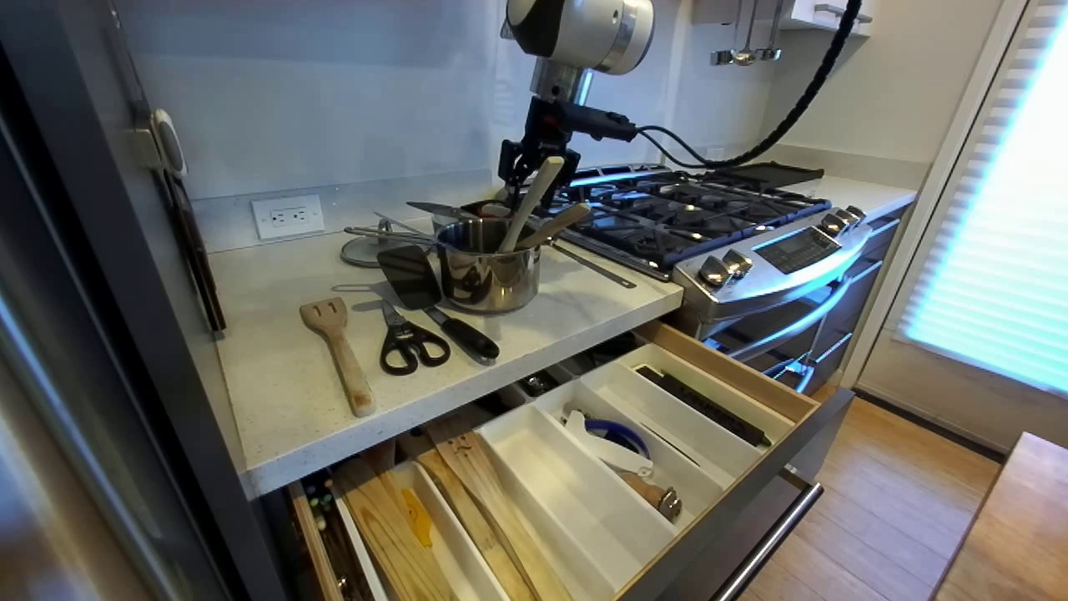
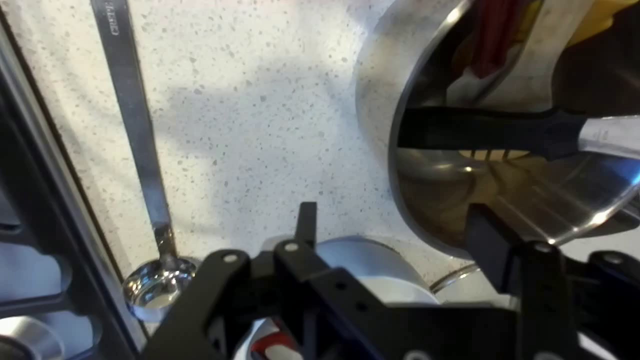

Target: Pick up the pot and put it on the kitchen counter

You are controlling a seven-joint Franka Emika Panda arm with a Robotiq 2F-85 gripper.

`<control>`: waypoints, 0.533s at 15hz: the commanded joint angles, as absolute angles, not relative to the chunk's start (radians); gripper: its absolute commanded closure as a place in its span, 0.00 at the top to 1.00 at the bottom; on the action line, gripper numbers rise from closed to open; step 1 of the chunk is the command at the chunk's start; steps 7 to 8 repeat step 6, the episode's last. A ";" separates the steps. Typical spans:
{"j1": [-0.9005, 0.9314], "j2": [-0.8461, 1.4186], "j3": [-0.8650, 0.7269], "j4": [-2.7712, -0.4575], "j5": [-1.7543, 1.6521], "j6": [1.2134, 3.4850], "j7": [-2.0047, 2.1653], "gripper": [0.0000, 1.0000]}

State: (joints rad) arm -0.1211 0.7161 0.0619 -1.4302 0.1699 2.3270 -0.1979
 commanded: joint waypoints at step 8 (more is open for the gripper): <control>-0.096 0.527 0.068 -1.723 0.103 2.703 -0.218 1.00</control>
